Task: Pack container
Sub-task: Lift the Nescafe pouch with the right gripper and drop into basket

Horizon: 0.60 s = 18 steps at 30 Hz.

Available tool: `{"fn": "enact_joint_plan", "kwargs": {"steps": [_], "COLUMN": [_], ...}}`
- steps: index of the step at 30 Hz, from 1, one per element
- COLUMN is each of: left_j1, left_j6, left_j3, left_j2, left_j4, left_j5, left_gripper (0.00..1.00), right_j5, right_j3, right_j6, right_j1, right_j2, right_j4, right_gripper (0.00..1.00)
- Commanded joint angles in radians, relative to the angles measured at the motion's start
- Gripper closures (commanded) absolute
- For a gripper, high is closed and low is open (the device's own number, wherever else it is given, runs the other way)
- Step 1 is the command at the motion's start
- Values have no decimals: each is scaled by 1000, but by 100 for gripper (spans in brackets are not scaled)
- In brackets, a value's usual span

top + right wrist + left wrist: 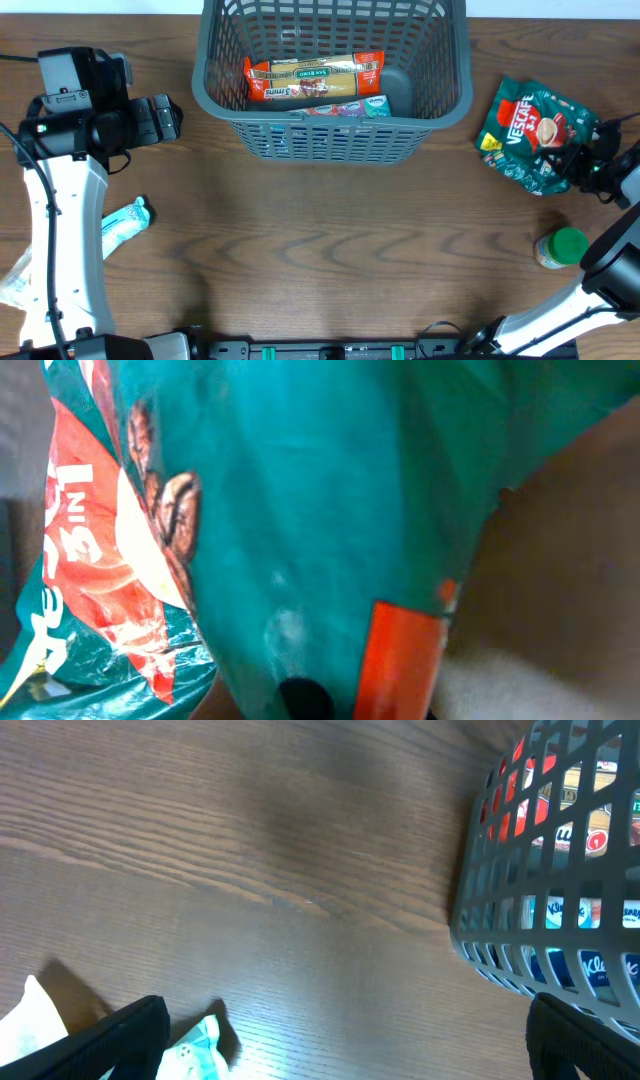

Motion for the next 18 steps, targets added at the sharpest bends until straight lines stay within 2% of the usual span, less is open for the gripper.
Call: {"fn": "enact_joint_plan", "kwargs": {"steps": [1,11,15,18], "left_j1": [1,1,1,1], "left_j6": [6,6,6,6], "left_j3": [4,4,4,4], "left_j2": [-8,-8,-8,-8], "left_j4": [0,-7,-16,-16], "left_j5": [14,13,13,13], "left_gripper": [1,1,1,1], "right_j5": [84,473,475,390], "right_j3": [55,491,630,702], "right_j6": [25,48,-23,-142], "right_j1": [43,222,308,391], "right_j2": [-100,-441,-484,-492], "right_j4": [-85,-322,-362,-387], "right_gripper": [99,99,99,99]}}
